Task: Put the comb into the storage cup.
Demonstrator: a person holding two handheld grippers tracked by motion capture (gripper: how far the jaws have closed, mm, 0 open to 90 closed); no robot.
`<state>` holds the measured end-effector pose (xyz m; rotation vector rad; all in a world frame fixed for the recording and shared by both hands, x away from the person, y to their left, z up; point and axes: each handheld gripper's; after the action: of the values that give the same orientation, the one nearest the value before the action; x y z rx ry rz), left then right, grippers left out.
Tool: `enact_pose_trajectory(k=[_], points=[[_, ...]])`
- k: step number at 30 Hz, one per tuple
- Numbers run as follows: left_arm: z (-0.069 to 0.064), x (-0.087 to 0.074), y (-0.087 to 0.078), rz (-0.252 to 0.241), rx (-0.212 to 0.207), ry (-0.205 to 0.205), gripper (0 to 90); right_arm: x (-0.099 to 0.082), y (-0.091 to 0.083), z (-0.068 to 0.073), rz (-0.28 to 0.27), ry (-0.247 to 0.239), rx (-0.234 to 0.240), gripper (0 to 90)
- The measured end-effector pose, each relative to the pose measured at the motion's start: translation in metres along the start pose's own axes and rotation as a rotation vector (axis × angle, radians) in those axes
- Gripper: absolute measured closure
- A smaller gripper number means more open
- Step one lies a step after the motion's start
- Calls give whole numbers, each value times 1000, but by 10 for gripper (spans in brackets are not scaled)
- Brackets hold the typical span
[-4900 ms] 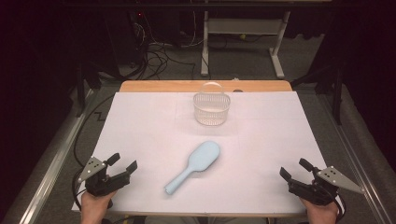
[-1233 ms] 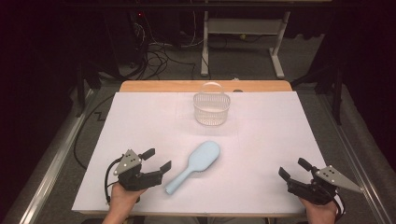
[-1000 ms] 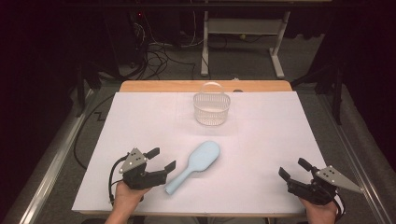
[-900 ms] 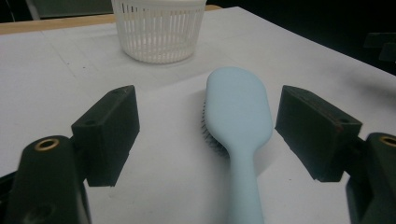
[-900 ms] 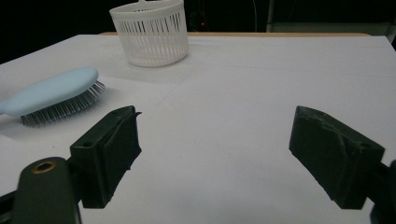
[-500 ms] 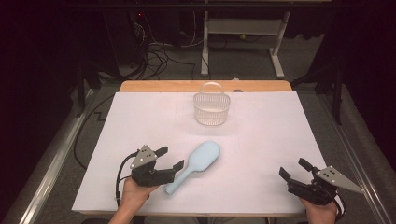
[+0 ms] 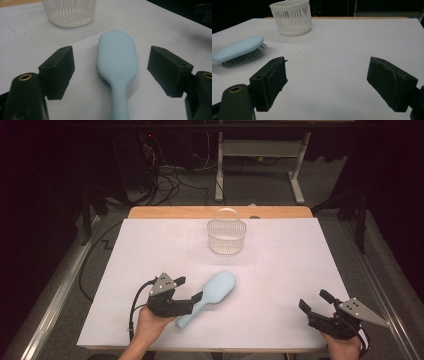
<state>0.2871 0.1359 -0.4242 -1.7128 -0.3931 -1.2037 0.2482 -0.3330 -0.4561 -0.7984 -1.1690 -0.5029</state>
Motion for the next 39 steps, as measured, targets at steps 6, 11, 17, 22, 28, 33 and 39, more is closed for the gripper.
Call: enact_pose_trajectory(k=[6,11,17,22,28,33,39], points=[[0,5,2,42,-14,-9,212,0,0,0,5,-2,1,165],[0,9,5,92,-13,-2,212,0,1,0,6,0,5,165],[-1,13,8,171,-39,14,213,0,1,0,8,-2,6,165],[0,14,9,197,-39,18,239,0,1,0,8,-2,6,165],[-1,18,12,253,-19,47,256,0,1,0,9,-2,6,166],[-3,21,16,310,-14,67,256,0,1,-1,11,0,4,168],[-7,22,24,384,-6,100,256,0,1,-1,12,0,4,169]])
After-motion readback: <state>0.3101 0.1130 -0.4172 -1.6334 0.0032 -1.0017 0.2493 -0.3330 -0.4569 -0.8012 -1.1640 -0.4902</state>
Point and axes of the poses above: each handheld gripper's, and its own axes: y roughly forward along the jaws, x roughly out of its top, z roughly to its left, and after that the axes turned 14 degrees about x, right-handed
